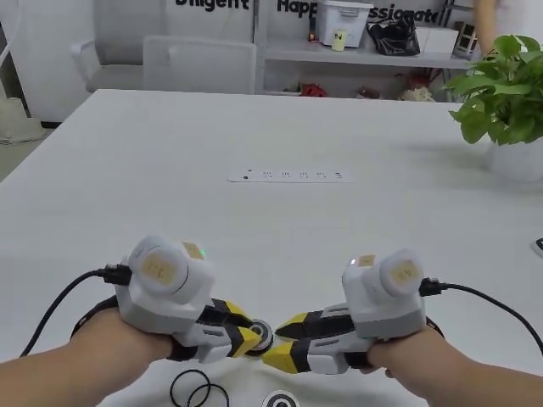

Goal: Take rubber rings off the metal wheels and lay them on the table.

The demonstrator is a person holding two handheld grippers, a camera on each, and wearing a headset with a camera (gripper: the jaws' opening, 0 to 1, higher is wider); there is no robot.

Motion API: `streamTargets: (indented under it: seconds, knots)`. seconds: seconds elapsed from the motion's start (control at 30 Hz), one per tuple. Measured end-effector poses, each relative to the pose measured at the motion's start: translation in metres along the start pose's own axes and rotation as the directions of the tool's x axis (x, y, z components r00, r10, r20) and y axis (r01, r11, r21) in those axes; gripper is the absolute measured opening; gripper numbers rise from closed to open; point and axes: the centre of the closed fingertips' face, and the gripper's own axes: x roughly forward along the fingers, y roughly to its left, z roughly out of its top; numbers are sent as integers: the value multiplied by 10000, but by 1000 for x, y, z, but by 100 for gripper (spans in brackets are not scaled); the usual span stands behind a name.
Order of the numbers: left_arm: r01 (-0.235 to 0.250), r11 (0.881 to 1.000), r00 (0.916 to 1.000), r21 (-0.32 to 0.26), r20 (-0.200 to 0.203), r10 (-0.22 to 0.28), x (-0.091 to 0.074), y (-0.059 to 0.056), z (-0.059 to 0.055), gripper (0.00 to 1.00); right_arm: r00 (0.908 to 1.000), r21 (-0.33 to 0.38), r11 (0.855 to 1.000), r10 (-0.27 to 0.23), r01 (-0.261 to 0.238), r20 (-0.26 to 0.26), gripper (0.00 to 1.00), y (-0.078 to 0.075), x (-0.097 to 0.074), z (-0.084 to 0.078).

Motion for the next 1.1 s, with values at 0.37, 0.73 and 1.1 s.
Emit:
streamTargets:
  seconds: [0.37, 0.73, 1.1]
  knots:
    - [-116, 9999, 9999, 79, 96, 115, 1, 0, -1, 14, 9999, -186, 9997, -135, 133, -101, 22, -2, 7, 2]
    - [-184, 9997, 9997, 161, 135, 182, 1, -1, -1, 14, 9995, -305, 9992, -266, 261, -172, 15, -4, 3, -2]
    - [-234, 9989, 9997, 415, 52, 232, 1, -1, -1, 14, 9996, 144, 9997, -217, 220, -187, 4, -4, 1, -5]
